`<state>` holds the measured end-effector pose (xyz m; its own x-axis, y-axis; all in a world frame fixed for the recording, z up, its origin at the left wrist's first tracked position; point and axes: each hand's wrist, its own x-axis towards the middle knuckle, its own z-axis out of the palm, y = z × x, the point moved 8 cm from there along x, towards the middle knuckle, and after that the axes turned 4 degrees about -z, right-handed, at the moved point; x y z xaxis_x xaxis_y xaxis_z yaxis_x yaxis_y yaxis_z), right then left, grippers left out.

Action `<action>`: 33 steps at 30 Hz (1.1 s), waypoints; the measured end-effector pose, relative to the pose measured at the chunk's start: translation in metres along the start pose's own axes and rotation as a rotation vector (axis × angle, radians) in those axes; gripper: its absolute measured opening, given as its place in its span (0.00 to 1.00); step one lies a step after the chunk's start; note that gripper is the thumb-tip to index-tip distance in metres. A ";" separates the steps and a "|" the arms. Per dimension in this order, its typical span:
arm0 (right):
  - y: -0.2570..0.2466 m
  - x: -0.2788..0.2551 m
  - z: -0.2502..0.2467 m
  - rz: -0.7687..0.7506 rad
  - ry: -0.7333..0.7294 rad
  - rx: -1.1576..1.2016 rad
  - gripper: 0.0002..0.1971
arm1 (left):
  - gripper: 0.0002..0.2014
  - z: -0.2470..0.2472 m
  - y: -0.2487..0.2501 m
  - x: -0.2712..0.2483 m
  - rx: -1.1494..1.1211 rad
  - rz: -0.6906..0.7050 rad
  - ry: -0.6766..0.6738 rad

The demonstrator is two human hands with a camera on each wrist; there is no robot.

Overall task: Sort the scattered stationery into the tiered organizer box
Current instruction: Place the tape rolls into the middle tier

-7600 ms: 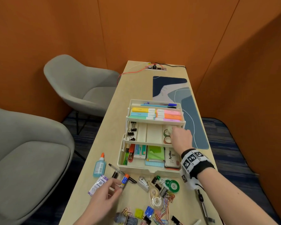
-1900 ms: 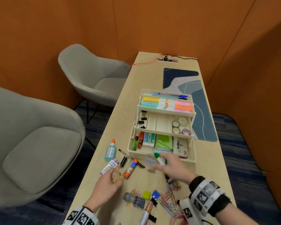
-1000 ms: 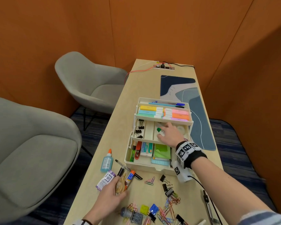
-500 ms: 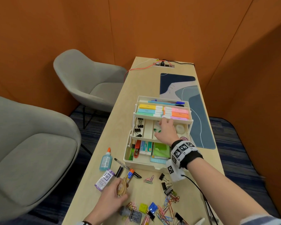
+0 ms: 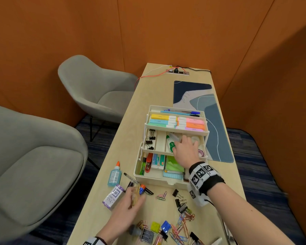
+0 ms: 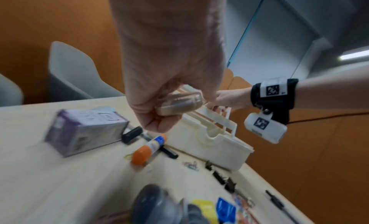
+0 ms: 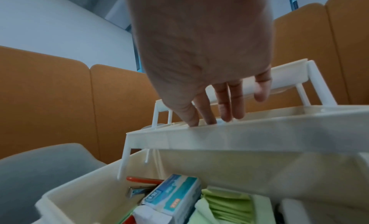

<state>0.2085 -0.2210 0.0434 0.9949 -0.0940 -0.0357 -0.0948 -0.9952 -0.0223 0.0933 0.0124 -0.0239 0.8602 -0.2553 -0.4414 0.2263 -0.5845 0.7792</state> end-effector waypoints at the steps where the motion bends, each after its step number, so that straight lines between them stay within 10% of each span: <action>1: 0.000 -0.004 -0.002 0.001 0.033 0.020 0.15 | 0.23 0.001 0.010 0.000 -0.012 -0.010 -0.025; 7: 0.003 -0.066 -0.009 -0.007 0.233 0.309 0.17 | 0.26 0.010 0.104 0.050 -0.096 0.181 -0.045; 14: 0.016 -0.136 0.040 0.023 0.041 0.404 0.18 | 0.25 0.020 0.173 0.123 -0.175 0.162 0.131; 24: 0.034 -0.154 0.043 0.040 0.038 0.412 0.14 | 0.24 0.027 0.179 0.141 0.423 0.165 0.299; 33: 0.052 -0.170 0.063 0.057 0.024 0.477 0.13 | 0.09 0.009 0.157 0.096 0.328 0.424 0.253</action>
<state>0.0326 -0.2551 -0.0145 0.9877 -0.1538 -0.0269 -0.1479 -0.8663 -0.4772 0.2073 -0.1111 0.0515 0.9362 -0.3503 0.0297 -0.2793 -0.6899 0.6679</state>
